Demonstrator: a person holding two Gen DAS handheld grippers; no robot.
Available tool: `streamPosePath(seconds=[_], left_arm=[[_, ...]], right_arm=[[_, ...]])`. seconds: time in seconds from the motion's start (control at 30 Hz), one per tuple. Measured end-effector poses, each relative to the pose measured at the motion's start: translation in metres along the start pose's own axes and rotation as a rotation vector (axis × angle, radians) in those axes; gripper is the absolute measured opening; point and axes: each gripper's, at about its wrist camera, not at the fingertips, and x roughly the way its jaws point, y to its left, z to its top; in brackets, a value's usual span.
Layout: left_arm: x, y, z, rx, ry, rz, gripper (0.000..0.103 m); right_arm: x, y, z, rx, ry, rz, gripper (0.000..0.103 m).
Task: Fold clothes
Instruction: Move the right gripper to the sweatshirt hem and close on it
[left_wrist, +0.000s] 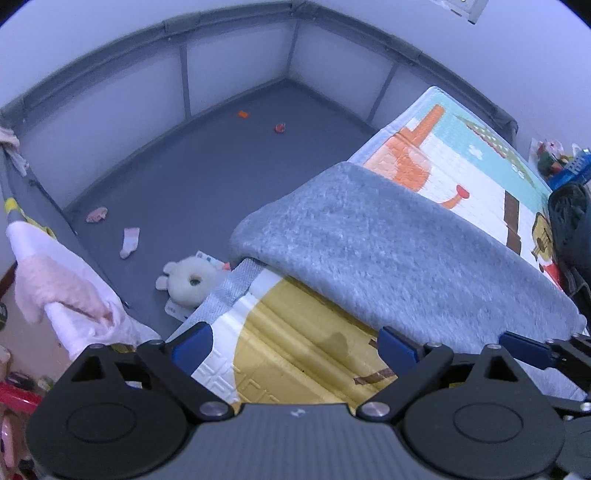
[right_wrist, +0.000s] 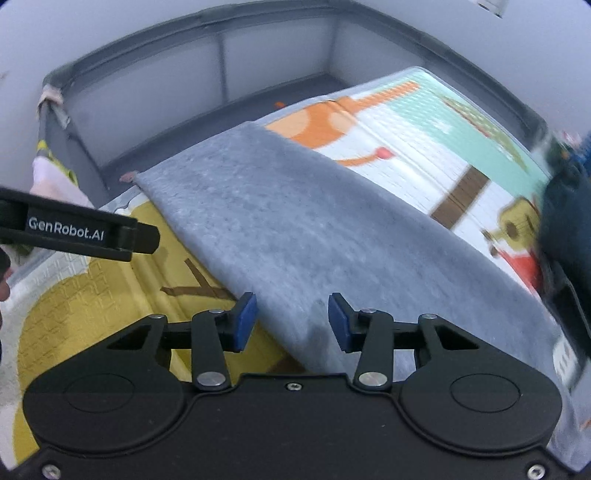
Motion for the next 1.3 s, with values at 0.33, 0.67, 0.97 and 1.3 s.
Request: streamPosePath(seconds=[0.33,0.67,0.97,1.3], left_arm=[[0.015,0.010,0.013,-0.110,0.046,-0.050,0.097],[0.023,0.017,0.016,-0.169,0.074,-0.054,0.097],[0.026,0.014,0.018,-0.187,0.089,-0.074,0.098],[0.023,0.019,0.020,-0.236,0.088,-0.118,0.098]], right_arm=[[0.015,0.030,0.010,-0.138,-0.032,0.080,0.046],[0.030,0.045,0.014,-0.251,-0.035,0.054,0.047],[0.040,0.047,0.014,-0.267,-0.046,0.031,0.020],[0.013,0.008,0.019,-0.045,-0.102,0.086,0.005]])
